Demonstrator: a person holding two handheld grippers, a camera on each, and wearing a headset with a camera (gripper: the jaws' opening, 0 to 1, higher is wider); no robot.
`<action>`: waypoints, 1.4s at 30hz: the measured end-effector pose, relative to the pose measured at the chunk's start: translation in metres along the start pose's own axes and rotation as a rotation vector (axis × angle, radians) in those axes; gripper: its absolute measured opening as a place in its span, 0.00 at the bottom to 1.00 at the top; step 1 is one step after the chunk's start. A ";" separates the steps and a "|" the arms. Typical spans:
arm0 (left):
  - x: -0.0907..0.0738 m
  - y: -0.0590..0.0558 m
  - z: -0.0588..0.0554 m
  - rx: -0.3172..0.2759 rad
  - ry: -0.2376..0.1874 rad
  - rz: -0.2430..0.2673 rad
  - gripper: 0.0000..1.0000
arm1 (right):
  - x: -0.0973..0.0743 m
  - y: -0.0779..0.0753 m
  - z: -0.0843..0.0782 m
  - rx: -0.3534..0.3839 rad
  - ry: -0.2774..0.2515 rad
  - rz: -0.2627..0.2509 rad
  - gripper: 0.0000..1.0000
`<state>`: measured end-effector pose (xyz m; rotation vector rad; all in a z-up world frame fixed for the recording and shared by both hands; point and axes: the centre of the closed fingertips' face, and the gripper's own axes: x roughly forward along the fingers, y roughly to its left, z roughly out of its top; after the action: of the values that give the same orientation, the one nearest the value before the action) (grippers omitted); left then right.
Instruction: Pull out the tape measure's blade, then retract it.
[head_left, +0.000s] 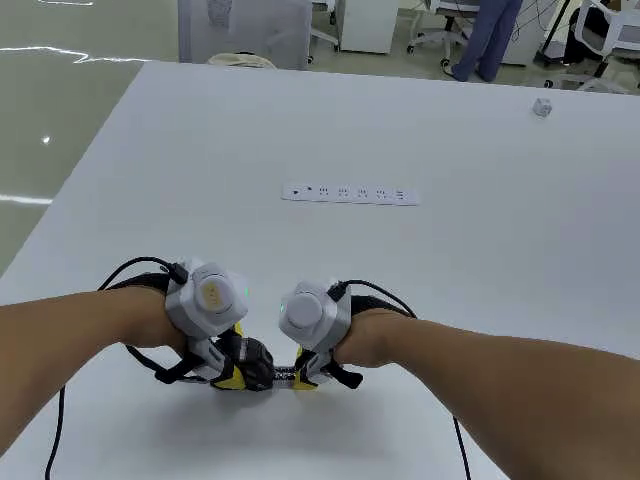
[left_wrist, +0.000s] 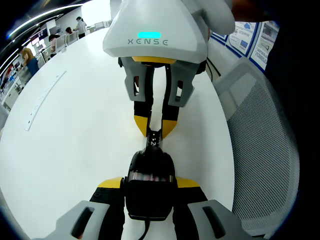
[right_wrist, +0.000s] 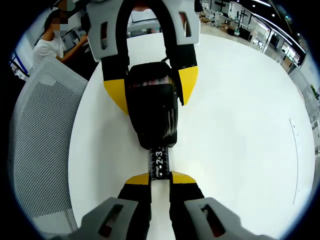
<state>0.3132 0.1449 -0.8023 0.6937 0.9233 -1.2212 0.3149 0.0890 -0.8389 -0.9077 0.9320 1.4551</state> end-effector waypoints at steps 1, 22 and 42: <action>0.000 0.000 0.000 0.001 0.000 0.000 0.34 | 0.000 0.000 -0.001 0.001 -0.001 0.000 0.11; 0.001 0.000 0.000 -0.009 0.004 -0.003 0.34 | -0.005 -0.001 -0.015 0.012 0.014 0.001 0.11; 0.000 0.001 -0.001 -0.002 0.004 0.005 0.34 | -0.011 0.000 -0.024 0.029 0.022 -0.005 0.11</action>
<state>0.3142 0.1455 -0.8030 0.6971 0.9256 -1.2142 0.3168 0.0624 -0.8381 -0.9053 0.9641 1.4268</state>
